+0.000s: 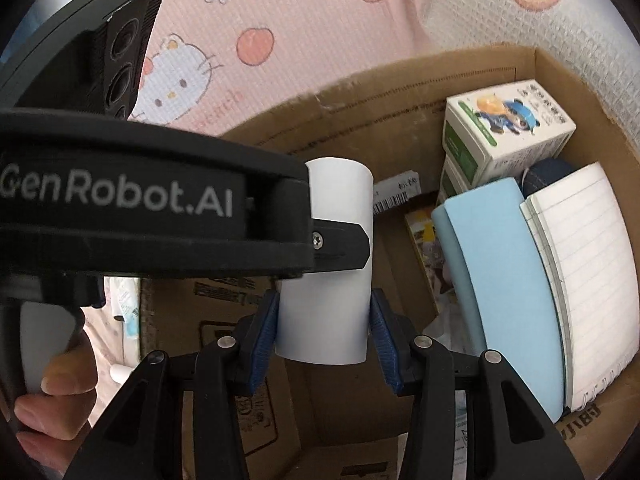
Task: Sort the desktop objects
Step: 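Lower the tube into the box beside the other white tubes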
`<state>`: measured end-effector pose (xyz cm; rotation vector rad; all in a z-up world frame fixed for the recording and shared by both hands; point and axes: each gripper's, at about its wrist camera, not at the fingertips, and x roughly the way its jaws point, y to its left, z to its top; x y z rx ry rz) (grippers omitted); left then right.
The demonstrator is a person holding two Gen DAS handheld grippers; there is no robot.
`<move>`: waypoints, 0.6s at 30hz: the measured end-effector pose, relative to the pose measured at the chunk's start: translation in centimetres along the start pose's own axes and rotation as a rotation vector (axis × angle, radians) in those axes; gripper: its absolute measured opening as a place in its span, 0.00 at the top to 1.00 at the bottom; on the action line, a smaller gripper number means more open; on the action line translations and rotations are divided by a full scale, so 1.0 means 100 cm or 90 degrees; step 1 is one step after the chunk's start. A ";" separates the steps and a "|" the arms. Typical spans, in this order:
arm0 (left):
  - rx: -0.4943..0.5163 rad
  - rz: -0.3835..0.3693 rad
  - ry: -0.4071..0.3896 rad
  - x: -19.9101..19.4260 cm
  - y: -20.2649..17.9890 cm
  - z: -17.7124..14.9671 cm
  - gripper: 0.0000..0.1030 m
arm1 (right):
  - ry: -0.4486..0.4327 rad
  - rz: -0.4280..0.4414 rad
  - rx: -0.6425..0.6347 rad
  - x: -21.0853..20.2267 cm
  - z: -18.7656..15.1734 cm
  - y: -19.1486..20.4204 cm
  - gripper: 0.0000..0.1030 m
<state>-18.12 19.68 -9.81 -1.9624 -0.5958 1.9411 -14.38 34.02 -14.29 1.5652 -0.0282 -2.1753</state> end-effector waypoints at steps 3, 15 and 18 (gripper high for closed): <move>-0.013 -0.006 0.002 0.007 -0.001 0.004 0.55 | 0.010 -0.001 0.026 0.002 0.003 -0.010 0.59; -0.011 0.012 0.011 0.033 -0.007 0.009 0.55 | 0.026 -0.003 0.129 -0.018 0.001 -0.055 0.59; -0.025 0.024 0.012 0.040 -0.009 0.012 0.55 | 0.016 -0.051 0.098 -0.032 -0.001 -0.051 0.82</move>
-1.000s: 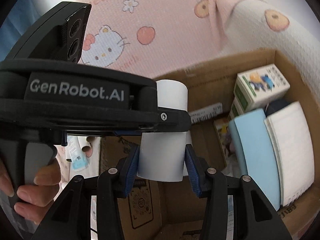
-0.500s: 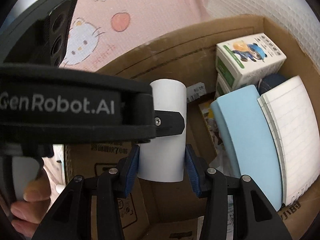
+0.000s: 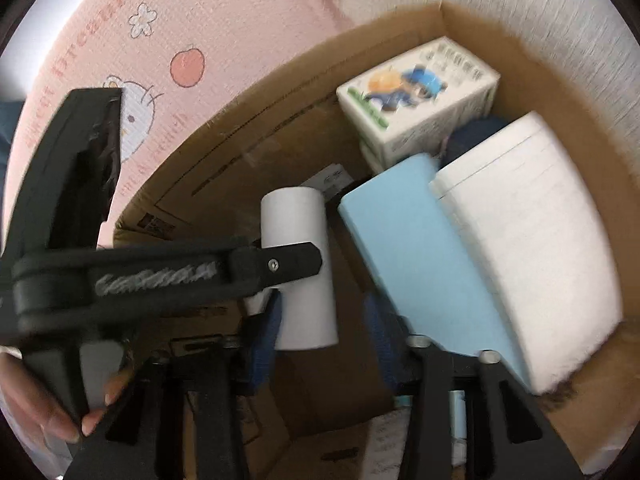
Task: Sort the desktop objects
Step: 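Lower the tube into the box beside the other white tubes, then open the right gripper to release the tube in the box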
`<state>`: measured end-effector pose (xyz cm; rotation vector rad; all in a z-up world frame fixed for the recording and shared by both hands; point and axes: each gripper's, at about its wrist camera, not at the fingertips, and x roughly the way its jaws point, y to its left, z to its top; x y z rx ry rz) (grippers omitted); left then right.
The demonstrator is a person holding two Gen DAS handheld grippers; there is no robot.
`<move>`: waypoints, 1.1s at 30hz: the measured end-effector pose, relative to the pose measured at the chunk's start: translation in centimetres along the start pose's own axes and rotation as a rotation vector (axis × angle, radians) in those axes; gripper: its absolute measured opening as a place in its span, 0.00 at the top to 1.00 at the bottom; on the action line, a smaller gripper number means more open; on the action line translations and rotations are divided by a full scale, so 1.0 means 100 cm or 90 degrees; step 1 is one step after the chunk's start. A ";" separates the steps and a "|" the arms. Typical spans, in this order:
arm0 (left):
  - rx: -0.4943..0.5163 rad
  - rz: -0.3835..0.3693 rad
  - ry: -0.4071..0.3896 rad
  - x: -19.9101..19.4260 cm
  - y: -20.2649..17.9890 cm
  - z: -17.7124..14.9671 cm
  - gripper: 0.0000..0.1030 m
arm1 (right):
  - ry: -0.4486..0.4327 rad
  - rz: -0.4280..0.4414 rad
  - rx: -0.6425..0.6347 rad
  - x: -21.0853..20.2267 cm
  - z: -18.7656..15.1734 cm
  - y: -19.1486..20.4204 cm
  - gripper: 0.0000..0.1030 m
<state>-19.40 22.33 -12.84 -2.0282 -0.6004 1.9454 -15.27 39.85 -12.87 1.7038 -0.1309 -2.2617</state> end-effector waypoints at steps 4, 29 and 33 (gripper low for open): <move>-0.010 0.014 0.002 0.010 -0.003 0.002 0.55 | -0.035 -0.068 -0.049 -0.018 -0.002 0.006 0.88; -0.056 0.255 -0.050 0.041 -0.018 0.025 0.55 | -0.085 -0.258 -0.134 -0.019 0.014 0.022 0.87; -0.054 0.192 -0.026 0.036 -0.022 0.025 0.55 | -0.076 -0.248 -0.137 -0.024 0.008 0.021 0.87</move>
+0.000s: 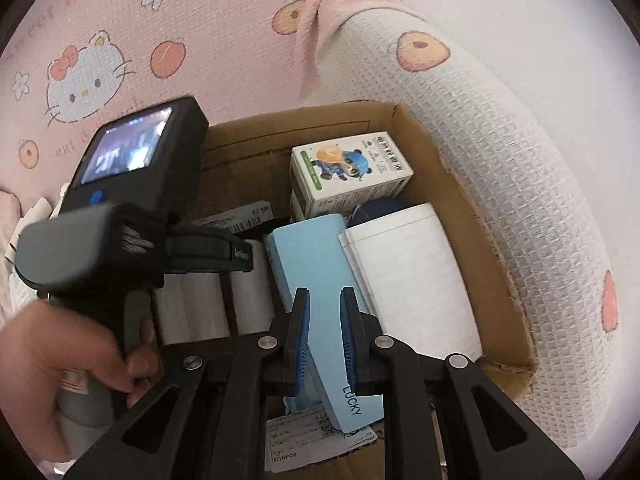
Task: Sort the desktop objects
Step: 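Open the right gripper to release the tube in the box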
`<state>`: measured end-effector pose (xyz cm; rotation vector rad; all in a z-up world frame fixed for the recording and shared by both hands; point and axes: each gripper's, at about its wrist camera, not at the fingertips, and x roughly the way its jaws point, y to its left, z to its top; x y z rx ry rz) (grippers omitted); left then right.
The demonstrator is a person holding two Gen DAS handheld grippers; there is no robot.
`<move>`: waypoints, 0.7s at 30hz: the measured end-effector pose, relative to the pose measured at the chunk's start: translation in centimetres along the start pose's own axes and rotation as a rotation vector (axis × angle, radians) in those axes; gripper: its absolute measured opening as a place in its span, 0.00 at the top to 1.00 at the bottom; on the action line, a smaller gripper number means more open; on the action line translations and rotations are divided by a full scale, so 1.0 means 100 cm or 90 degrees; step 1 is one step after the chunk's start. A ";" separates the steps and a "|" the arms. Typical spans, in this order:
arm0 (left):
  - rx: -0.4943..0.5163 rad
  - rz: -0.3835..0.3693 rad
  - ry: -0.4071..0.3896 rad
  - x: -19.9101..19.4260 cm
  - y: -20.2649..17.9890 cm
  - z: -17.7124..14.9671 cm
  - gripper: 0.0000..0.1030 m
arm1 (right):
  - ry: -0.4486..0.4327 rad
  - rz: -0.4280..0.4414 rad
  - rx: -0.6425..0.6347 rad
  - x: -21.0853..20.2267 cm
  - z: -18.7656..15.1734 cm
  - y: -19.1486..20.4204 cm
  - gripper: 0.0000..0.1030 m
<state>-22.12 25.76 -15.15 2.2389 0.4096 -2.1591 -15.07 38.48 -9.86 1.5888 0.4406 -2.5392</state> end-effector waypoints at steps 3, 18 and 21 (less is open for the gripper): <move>0.043 -0.039 -0.017 -0.013 -0.005 -0.004 0.74 | 0.014 0.042 0.015 0.010 0.000 0.000 0.87; 0.322 -0.153 -0.170 -0.106 0.018 -0.031 0.90 | 0.092 0.144 -0.060 0.035 0.005 0.038 0.88; 0.410 -0.108 -0.167 -0.116 0.015 -0.042 0.86 | 0.129 0.145 -0.067 0.051 0.011 0.050 0.88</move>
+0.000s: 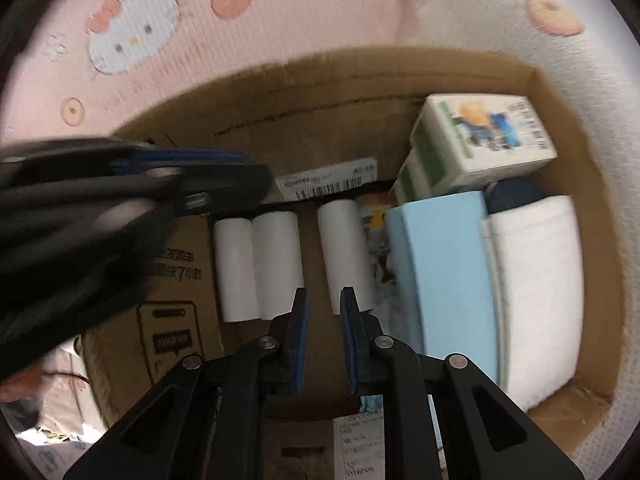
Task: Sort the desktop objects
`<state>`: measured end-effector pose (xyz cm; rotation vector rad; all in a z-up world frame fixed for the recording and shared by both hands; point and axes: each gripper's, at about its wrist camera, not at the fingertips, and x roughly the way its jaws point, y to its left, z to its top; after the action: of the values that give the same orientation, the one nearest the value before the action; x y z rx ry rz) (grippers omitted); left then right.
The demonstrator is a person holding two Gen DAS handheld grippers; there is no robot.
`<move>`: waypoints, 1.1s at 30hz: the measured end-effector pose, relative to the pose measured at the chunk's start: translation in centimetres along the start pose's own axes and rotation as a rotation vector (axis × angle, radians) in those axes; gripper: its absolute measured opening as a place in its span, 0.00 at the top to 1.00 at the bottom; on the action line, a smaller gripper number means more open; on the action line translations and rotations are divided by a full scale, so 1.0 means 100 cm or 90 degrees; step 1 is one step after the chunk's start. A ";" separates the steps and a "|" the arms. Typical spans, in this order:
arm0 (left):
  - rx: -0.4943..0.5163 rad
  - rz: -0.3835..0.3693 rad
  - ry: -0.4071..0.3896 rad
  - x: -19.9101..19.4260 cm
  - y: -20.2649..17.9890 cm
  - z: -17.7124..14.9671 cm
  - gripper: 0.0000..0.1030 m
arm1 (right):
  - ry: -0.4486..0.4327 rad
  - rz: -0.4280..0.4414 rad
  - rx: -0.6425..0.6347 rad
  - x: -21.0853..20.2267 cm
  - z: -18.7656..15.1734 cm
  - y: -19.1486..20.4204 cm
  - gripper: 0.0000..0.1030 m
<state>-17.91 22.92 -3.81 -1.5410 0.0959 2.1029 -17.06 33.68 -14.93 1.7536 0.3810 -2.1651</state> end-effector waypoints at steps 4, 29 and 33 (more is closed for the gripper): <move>0.067 0.096 0.009 -0.003 0.005 -0.014 0.58 | 0.055 -0.001 0.027 0.023 0.010 0.000 0.88; -0.016 -0.070 -0.045 -0.025 0.054 -0.031 0.44 | 0.101 -0.130 0.031 0.049 0.037 0.030 0.88; -0.018 -0.066 -0.035 -0.028 0.060 -0.032 0.46 | 0.094 -0.125 0.008 0.051 0.037 0.043 0.88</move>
<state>-17.25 15.61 -3.82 -1.4703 -0.0333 2.0721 -19.51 27.82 -19.16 1.9628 0.6009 -2.1771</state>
